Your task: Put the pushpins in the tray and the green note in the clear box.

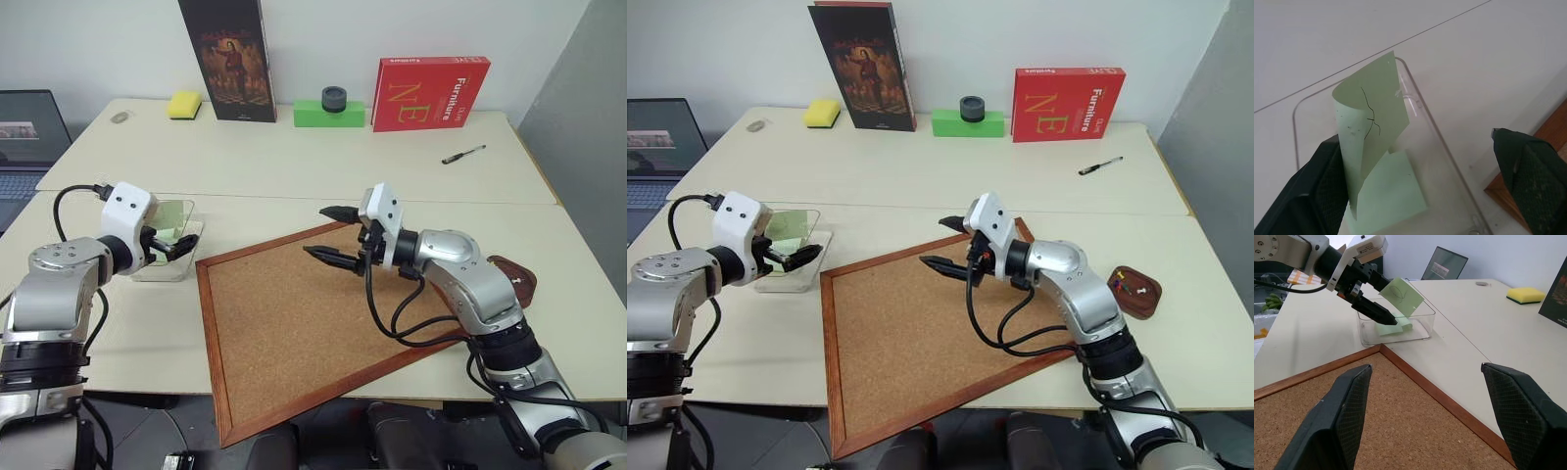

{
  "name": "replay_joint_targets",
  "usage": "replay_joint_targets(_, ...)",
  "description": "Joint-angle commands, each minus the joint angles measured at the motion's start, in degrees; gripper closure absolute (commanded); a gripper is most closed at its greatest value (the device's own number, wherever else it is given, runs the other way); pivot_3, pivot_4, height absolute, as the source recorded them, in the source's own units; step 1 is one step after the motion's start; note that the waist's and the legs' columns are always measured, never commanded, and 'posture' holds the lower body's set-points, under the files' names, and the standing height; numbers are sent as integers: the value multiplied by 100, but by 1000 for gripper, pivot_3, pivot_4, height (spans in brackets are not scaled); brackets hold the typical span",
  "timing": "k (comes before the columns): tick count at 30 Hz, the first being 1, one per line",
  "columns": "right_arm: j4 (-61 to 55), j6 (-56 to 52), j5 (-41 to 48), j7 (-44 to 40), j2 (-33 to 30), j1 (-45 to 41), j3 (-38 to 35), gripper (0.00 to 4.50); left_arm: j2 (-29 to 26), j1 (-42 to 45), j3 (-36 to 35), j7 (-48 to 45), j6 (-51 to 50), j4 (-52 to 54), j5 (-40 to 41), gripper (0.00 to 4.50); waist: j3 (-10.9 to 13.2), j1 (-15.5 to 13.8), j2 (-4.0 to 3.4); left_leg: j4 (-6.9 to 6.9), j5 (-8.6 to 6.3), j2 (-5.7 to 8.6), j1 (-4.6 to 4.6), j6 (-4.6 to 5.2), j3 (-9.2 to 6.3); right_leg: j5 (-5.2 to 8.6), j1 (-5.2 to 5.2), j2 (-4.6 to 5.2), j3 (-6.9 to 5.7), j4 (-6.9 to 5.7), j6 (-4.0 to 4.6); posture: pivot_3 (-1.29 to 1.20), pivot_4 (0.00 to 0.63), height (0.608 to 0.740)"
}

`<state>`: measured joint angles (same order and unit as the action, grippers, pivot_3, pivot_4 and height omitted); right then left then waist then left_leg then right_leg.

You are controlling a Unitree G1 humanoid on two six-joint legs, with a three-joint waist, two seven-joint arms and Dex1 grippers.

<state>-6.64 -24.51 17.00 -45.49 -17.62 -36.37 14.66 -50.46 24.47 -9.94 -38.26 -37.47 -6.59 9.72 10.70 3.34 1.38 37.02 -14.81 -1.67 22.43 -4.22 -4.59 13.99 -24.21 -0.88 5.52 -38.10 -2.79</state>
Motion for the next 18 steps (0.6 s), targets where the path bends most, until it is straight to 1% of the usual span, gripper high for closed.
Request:
replay_joint_targets(1, -287, -18, 79, 29, 6, -28, -144, 710, -212, 55, 192, -85, 258, -65, -247, 10, 0, -1, 0, 0, 0, 0, 0, 0, 0, 0, 0, 0, 0, 0, 0, 0, 150, 740)
replay_joint_targets(7, -322, -29, 86, 71, 8, -20, -150, 710, -250, -23, 348, -449, 230, -18, -181, 10, 0, 0, 0, 0, 0, 0, 1, 0, 0, 0, 0, 0, -1, 0, 0, 0, 150, 740)
replay_joint_targets(11, -346, -30, 75, 95, 18, -14, -144, 710, -319, -114, 495, -645, 368, 28, -292, 10, 0, 0, 0, 0, 0, 0, 0, 0, 0, 0, 0, 0, -1, 0, 0, 0, 150, 740)
replay_joint_targets(18, -353, -26, 87, 119, 28, -38, -180, 710, -306, -38, 461, -699, 493, 0, -239, 10, 0, -1, 0, 1, 0, 0, 1, 0, 0, 0, 0, 0, 0, 0, 0, 0, 150, 740)
